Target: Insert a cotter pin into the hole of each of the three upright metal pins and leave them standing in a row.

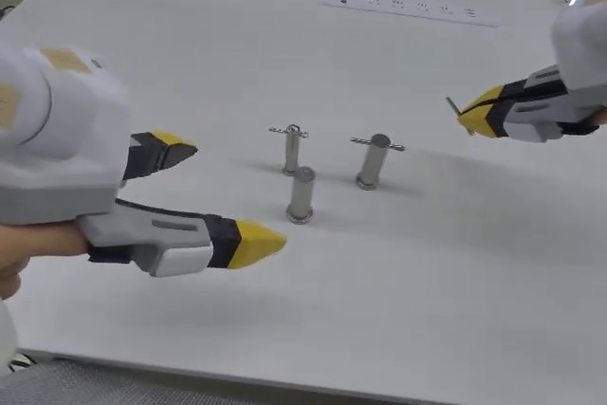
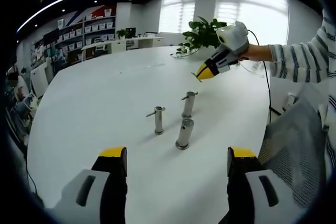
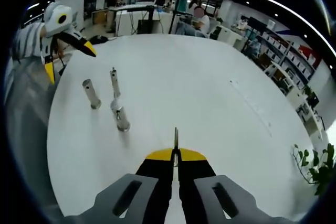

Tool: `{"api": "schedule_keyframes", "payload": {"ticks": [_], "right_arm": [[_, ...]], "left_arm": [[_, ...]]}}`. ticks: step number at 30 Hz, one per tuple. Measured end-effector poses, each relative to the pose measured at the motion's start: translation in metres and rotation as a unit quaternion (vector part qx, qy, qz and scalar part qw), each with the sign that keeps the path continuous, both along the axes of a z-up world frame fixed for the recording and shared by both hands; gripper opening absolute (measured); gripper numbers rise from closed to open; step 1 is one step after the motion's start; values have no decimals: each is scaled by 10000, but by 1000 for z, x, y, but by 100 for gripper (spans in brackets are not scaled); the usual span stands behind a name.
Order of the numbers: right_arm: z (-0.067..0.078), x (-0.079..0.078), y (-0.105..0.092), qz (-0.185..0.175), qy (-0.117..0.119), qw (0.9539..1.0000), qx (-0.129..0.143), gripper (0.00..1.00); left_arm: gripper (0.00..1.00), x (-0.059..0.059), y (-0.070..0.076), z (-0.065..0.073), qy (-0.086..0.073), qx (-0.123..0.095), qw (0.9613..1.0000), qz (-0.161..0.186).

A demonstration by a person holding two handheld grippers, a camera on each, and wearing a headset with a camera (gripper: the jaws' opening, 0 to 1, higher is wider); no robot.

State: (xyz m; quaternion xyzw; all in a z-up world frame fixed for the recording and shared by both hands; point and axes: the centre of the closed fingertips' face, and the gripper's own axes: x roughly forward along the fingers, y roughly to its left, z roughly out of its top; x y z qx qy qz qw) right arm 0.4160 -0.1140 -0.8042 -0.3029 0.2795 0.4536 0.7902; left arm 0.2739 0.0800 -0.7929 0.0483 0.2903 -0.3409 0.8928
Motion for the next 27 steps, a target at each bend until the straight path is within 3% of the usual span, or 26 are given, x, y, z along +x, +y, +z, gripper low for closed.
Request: {"api": "schedule_keyframes", "payload": {"ticks": [6, 9, 13, 18, 22, 27], "right_arm": [[12, -18, 8, 79, -204, 9997, 142, 2], [21, -26, 12, 134, -361, 9991, 182, 2], [29, -38, 16, 182, -473, 9984, 236, 2], [37, -54, 19, 236, -661, 9970, 319, 2], [42, -64, 20, 261, -744, 9961, 388, 2], [46, -76, 22, 324, -898, 9944, 453, 2]], "left_arm": [[73, 8, -5, 5, -25, -135, 9999, 41], [71, 12, -12, 13, -29, -467, 9988, 153], [64, 18, -18, 20, -53, -656, 9977, 180], [62, 21, -28, 24, 4, -767, 9970, 46], [58, 22, -36, 25, 14, -727, 9973, -96], [52, 21, -50, 28, 133, -831, 9960, -298]]}}
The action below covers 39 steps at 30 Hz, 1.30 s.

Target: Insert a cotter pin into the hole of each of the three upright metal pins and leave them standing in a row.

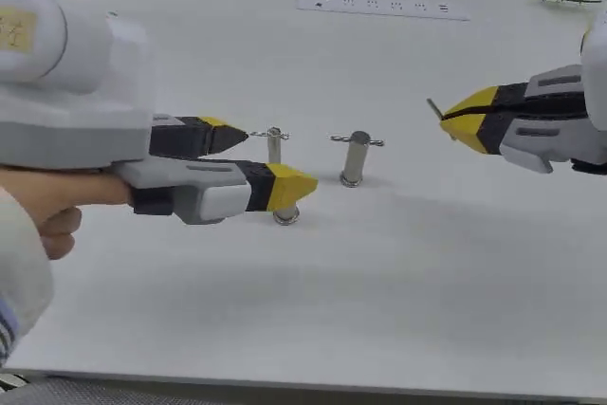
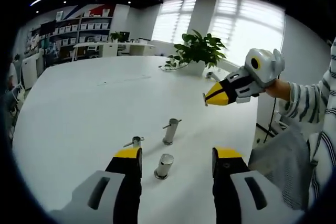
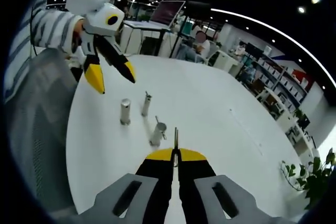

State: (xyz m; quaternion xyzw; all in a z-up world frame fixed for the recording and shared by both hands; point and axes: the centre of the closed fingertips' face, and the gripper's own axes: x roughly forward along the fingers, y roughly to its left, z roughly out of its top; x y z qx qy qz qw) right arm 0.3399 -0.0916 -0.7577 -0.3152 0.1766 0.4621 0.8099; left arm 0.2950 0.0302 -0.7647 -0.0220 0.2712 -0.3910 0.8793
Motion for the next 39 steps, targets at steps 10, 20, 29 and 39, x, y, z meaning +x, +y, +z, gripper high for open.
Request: {"api": "schedule_keyframes", "payload": {"ticks": [10, 20, 29, 39], "right_arm": [[-9, -24, 14, 161, -91, 9998, -21, 2], [-21, -42, 29, 374, -29, 9993, -94, 2], [-22, -54, 41, 561, 23, 9984, -51, 2], [-20, -63, 49, 678, -63, 9977, -64, 2]], "left_arm": [[39, 0, -25, 9, 95, -167, 9989, -427], [26, -8, -49, 11, 338, -431, 9948, -855], [21, -17, -62, 1, 646, -565, 9919, -931], [15, -21, -71, 0, 1008, -1006, 9859, -874]]}}
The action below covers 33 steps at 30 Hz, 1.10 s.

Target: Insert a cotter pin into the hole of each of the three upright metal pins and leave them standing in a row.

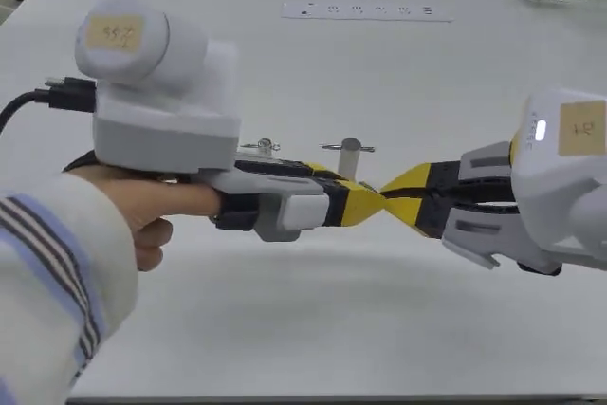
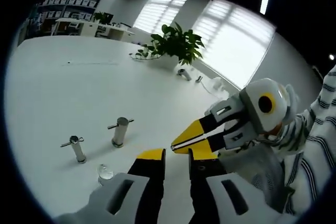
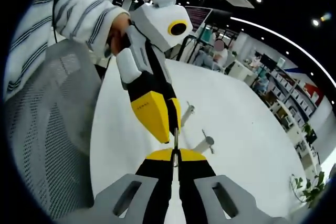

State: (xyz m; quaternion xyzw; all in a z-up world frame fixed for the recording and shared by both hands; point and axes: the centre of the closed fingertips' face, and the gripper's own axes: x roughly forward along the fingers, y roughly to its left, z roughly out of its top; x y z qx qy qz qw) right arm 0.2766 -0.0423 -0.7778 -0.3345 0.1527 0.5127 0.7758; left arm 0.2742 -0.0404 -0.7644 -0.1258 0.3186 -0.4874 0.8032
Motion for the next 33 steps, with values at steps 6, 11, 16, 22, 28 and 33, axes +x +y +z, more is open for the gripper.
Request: {"api": "schedule_keyframes", "payload": {"ticks": [6, 11, 16, 22, 28, 33], "right_arm": [[3, -2, 2, 69, -110, 9999, -51, 2], [5, -5, 5, 121, -103, 9999, -48, 2], [5, -5, 7, 176, -169, 9996, -112, 2], [4, -8, 8, 321, -352, 9984, -320, 2], [4, -7, 7, 354, -406, 9978, -394, 2], [3, -7, 6, 340, -417, 9977, -406, 3]], "left_arm": [[9, 2, 1, 1, 123, -64, 9999, 60], [4, 2, 2, -1, 234, -61, 9997, 91], [3, 2, 2, -3, 327, -86, 9993, 151], [3, -2, 4, -5, 446, -64, 9989, 109], [3, -3, 3, -5, 546, -149, 9982, 178], [3, -3, 3, -4, 631, -259, 9974, 247]]}}
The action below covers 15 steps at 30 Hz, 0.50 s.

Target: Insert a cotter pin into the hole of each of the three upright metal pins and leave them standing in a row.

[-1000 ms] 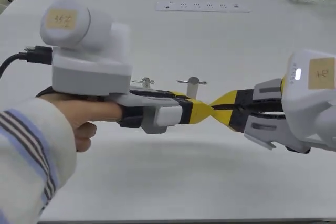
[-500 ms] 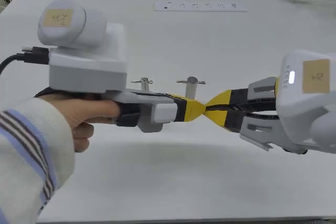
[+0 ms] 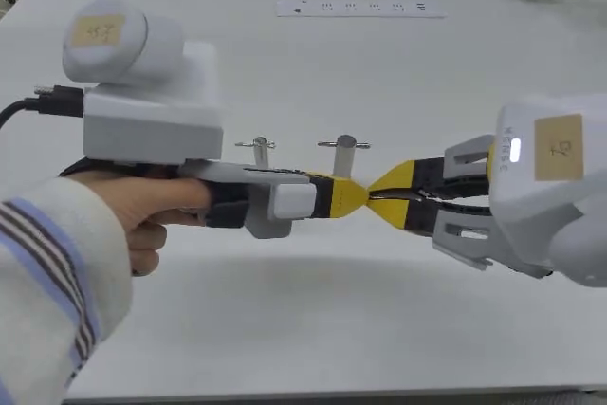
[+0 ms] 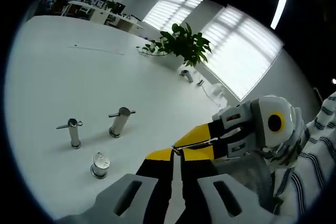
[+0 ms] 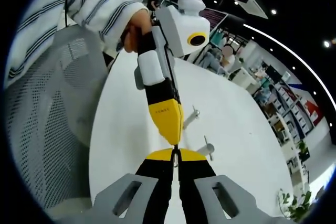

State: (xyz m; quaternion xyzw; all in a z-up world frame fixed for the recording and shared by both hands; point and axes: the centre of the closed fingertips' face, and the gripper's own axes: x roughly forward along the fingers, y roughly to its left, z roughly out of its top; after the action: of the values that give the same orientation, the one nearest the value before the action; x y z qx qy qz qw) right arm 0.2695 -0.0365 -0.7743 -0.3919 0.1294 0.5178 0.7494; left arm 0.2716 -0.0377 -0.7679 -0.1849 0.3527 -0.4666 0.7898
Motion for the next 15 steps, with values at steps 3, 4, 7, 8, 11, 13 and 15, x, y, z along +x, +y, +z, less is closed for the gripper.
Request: {"api": "schedule_keyframes", "payload": {"ticks": [3, 4, 7, 8, 11, 13, 15], "right_arm": [[0, 0, 0, -15, 0, 10000, -3, 3], [0, 1, 0, -21, 2, 10000, -2, 3], [1, 1, 0, -10, -11, 10000, -2, 3], [1, 1, 0, -9, -15, 10000, 0, 3], [2, 1, 1, 6, -27, 10000, 0, 3], [2, 0, 1, 22, -44, 10000, -19, 3], [2, 0, 2, 38, -57, 10000, -27, 3]], "left_arm": [[3, 0, 0, 0, 20, -10, 10000, 18], [3, 0, 0, 0, 46, -19, 10000, 34], [3, 0, 0, 1, 134, -74, 9999, 69], [3, 0, 0, 1, 146, -88, 9998, 69], [2, -1, 1, 1, 210, -102, 9997, 55], [2, -2, 2, 0, 298, -94, 9995, 82], [2, -3, 3, 0, 303, -87, 9995, 94]]}}
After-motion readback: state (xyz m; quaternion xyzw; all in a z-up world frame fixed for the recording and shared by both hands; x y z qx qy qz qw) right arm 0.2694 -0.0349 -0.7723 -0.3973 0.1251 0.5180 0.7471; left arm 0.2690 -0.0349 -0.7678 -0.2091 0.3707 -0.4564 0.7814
